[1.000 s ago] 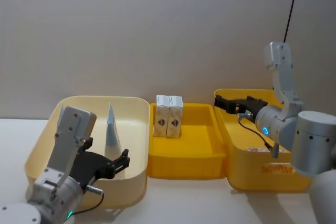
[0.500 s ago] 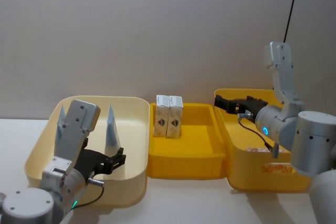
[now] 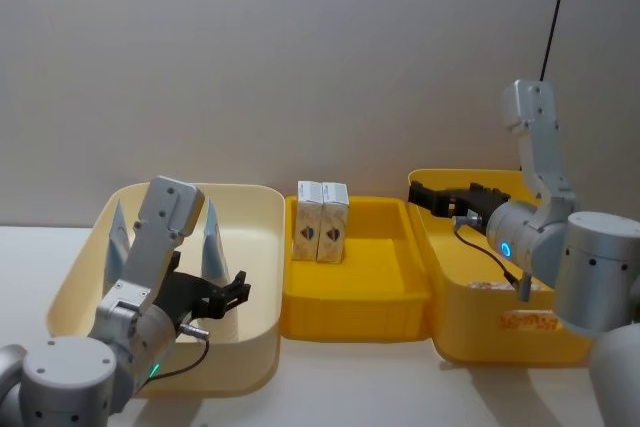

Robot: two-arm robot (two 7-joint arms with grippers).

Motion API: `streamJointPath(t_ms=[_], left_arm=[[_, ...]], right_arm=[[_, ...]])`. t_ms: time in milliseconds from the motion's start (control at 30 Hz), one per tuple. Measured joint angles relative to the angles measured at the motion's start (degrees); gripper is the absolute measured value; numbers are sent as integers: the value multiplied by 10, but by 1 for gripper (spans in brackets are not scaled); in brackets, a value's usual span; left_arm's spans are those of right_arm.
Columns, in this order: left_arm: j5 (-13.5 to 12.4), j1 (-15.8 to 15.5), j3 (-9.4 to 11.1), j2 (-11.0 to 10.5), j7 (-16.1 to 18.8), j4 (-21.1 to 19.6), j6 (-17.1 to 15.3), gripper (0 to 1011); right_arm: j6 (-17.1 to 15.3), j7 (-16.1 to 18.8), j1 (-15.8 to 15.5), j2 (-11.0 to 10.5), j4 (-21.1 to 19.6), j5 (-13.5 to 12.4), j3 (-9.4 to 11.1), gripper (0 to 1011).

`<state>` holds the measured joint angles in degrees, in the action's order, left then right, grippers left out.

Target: Bimanual collaborative sorting of washing and personal care products

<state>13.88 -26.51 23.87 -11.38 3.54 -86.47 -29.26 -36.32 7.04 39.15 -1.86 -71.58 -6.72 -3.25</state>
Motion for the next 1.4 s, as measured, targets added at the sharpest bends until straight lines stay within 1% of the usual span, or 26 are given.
streamJointPath(t_ms=[400,900,933,1000,1033,1067,1167,1233,1267,1333,1400], left_arm=[[-13,-21,5,4,-13,25,21,1003],[-21,-31,7,5,-18,37,33,992],[-22,-32,8,5,-18,38,35,933],[-23,-33,8,5,-19,39,35,888],[-23,-33,8,5,-19,39,36,888],[-23,-33,8,5,-19,39,36,837],[-24,-34,8,5,-19,40,37,763],[-24,-34,8,5,-19,41,37,688],[-24,-34,8,5,-19,41,37,673],[-24,-34,8,5,-20,41,38,589],[-24,-35,8,5,-20,41,38,530]], right_arm=[[0,0,0,0,0,0,0,1001],[0,0,0,0,0,0,0,1001],[0,0,0,0,0,0,0,1001],[0,0,0,0,0,0,0,1001],[0,0,0,0,0,0,0,1001],[0,0,0,0,0,0,0,1001],[0,0,0,0,0,0,0,1001],[0,0,0,0,0,0,0,1001],[0,0,0,0,0,0,0,1001],[0,0,0,0,0,0,0,1001],[0,0,0,0,0,0,0,1001]])
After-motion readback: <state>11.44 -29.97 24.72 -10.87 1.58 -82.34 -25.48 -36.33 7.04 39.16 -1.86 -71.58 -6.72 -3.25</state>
